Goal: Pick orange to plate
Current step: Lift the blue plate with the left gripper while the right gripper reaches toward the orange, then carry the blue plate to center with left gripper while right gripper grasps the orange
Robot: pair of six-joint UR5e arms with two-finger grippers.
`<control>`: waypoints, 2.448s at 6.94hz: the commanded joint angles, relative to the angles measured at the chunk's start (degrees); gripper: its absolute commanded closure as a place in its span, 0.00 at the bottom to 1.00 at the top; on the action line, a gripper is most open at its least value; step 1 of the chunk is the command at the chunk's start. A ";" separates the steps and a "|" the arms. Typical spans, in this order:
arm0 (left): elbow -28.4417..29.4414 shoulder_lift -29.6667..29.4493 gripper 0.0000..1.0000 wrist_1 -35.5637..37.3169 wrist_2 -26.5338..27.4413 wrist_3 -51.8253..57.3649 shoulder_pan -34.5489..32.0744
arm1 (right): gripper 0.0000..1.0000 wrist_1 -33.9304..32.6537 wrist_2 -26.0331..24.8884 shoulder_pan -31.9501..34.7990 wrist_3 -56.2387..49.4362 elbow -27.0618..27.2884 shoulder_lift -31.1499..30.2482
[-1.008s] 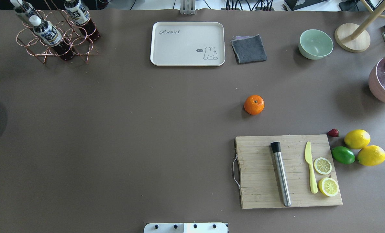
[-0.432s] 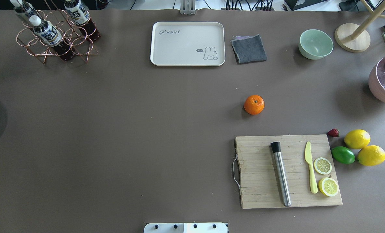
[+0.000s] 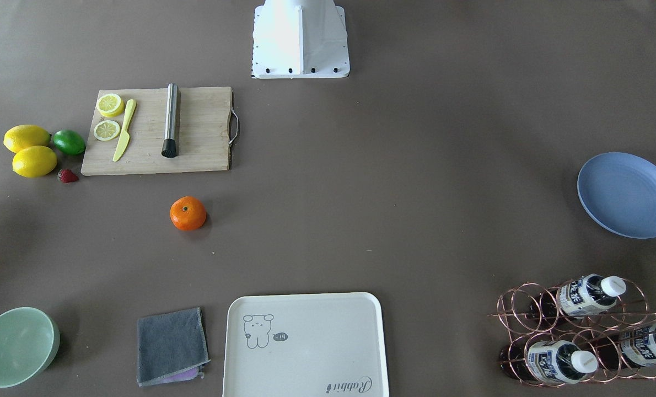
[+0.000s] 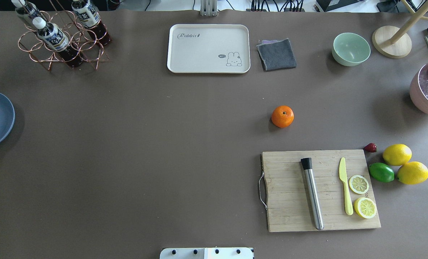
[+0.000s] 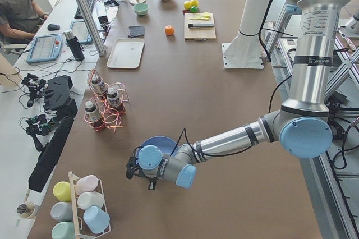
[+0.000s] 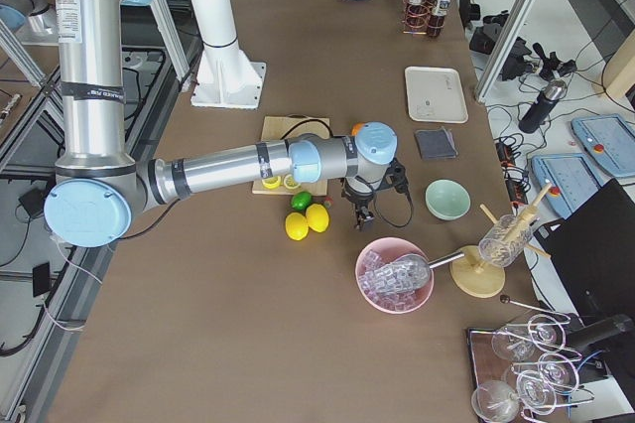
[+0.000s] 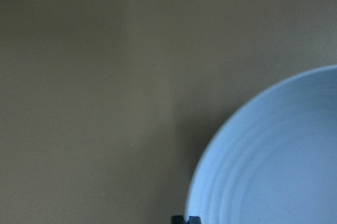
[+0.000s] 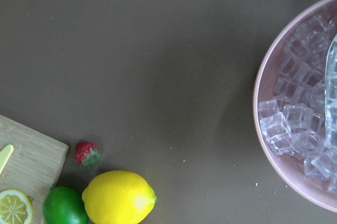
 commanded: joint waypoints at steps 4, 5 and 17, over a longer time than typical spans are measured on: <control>-30.05 -0.07 1.00 3.70 -3.50 -42.54 12.26 | 0.00 0.00 -6.17 -13.07 27.18 1.81 14.88; -35.77 -0.33 1.00 3.70 -0.02 -51.94 17.70 | 0.00 0.09 -8.72 -17.46 33.87 1.73 17.87; -35.47 -21.69 1.00 14.60 39.13 -76.56 58.62 | 0.00 16.87 -22.37 -36.93 59.86 -11.70 24.23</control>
